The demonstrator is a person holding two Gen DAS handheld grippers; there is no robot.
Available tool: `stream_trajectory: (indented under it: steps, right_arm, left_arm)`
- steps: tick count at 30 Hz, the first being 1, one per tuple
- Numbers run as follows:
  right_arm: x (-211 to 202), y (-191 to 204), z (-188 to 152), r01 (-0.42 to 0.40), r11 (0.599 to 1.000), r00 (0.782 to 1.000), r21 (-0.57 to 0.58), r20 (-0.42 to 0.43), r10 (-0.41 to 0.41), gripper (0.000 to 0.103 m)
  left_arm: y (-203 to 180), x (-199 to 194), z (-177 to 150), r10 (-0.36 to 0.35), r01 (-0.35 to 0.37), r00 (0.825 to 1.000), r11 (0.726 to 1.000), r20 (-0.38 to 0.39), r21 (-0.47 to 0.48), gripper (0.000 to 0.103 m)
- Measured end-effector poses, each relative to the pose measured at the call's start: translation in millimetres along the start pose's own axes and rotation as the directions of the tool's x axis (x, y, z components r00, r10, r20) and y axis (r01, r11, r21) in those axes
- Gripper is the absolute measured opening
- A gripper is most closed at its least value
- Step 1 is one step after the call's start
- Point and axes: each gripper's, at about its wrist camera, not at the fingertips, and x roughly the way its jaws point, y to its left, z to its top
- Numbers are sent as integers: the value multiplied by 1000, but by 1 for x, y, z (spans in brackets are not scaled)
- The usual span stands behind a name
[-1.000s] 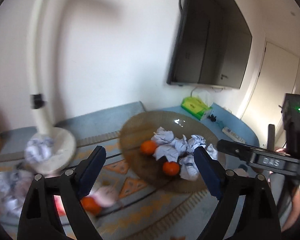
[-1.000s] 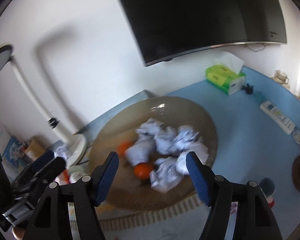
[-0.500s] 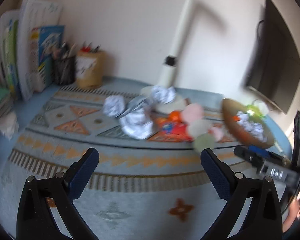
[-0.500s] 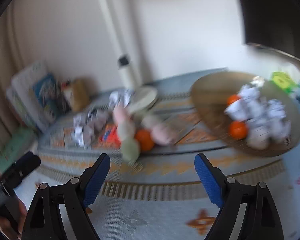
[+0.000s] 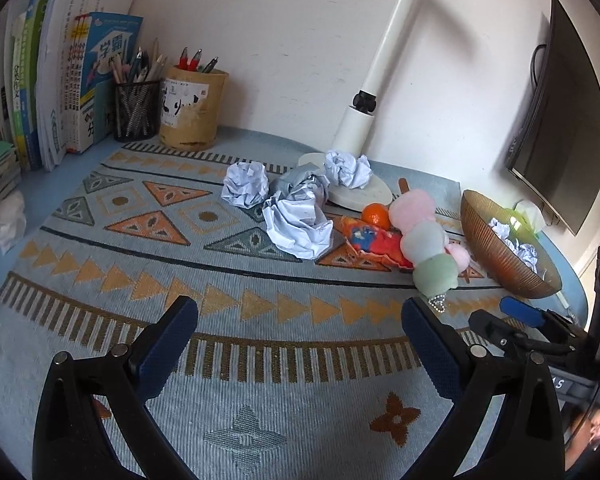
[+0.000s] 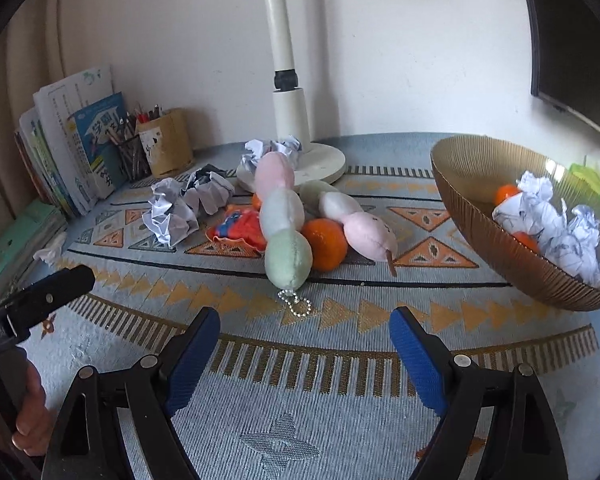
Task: Organize objects
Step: 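Grasp a lined paper ball with the left tool while the right tool grasps the plush caterpillar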
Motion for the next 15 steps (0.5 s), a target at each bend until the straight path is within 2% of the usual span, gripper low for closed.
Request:
stream_trajectory:
  steps: [15]
  right_arm:
    - [5, -2, 0, 23, 1000, 1000, 11, -18, -23, 86]
  left_arm:
    - [6, 3, 1, -18, 17, 1000, 999, -24, -33, 102]
